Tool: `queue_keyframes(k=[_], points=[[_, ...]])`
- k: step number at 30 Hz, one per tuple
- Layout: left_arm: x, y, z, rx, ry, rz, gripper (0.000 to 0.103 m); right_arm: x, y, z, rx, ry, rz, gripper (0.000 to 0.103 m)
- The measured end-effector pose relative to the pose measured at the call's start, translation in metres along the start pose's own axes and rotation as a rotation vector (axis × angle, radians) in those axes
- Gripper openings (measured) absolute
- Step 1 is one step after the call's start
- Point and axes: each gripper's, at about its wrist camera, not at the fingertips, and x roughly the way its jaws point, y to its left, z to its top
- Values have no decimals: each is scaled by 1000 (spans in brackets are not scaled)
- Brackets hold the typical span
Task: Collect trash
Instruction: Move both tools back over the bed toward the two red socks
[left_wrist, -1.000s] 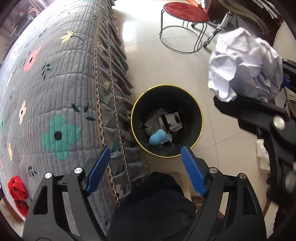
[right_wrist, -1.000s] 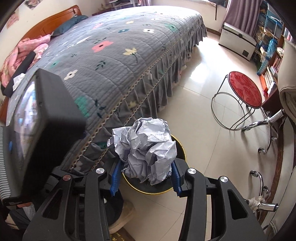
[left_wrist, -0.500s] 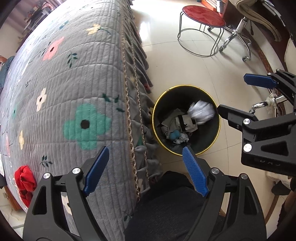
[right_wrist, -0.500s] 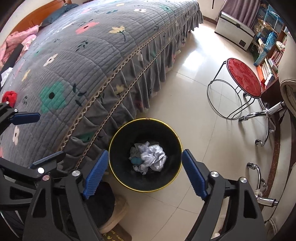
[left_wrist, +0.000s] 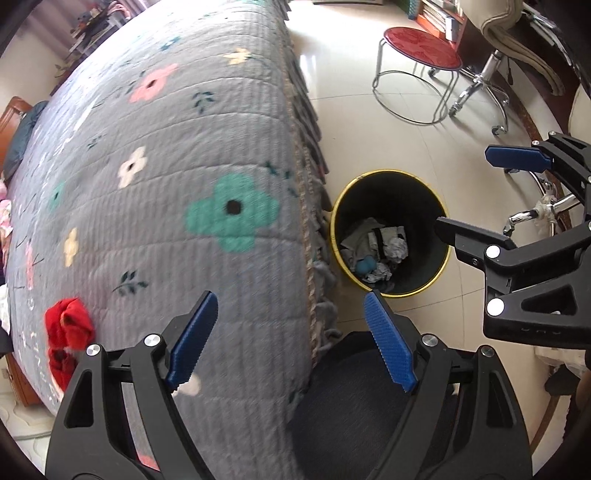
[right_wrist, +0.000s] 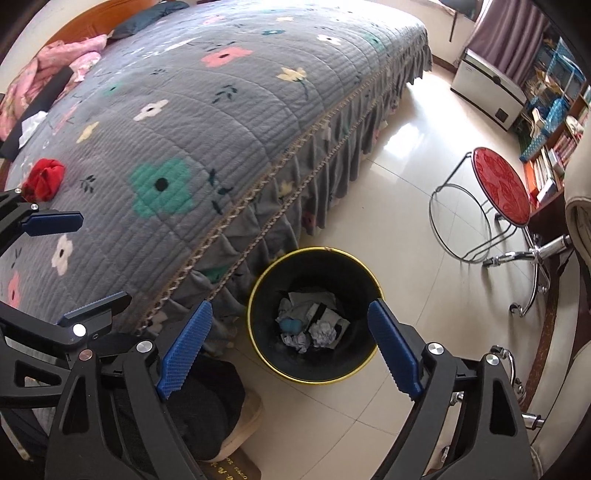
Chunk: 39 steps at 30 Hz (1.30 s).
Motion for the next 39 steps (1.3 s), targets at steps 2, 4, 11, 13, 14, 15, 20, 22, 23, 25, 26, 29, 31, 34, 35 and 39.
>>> queue_keyframes(k=[2,4,11,13,14,15,20,22,23,25,26,29,31,34,35,39], points=[[-4,9,-7,-18,-3,-1,80,-2,11,3,-18,-4,11,82],[-8,18,-13,-38,-6,8,80,-3,25,6,-40,-8,23,82],[-17,59,-42,-108,-10,56,80,-5,74,22,-113,-21,58,82],[-19,71,-50,-128,-9,70,80,-7,92,29,-144,-28,64,82],[-20,77,-54,-139,-8,73,80,-7,99,31,-157,-30,65,82],[-21,83,-59,-150,-8,76,80,-8,105,33,-168,-33,66,82],[-26,111,-79,-192,-16,94,80,-11,140,46,-220,-47,80,83],[-28,123,-87,-208,-19,103,80,-10,154,50,-237,-47,87,83],[-29,127,-89,-212,-20,106,80,-10,160,52,-246,-47,87,83],[-31,137,-96,-228,-23,112,80,-9,174,55,-266,-47,90,83],[-30,142,-99,-235,-24,113,80,-9,180,57,-273,-47,93,83],[-30,157,-110,-259,-25,115,80,-9,200,61,-301,-50,97,84],[-29,169,-119,-274,-25,120,83,-8,211,64,-312,-52,100,84],[-27,183,-129,-293,-24,130,84,-6,229,70,-324,-49,113,85],[-27,188,-133,-301,-24,131,84,-5,234,71,-327,-48,116,85],[-25,206,-144,-317,-23,141,84,1,257,77,-356,-41,128,85]])
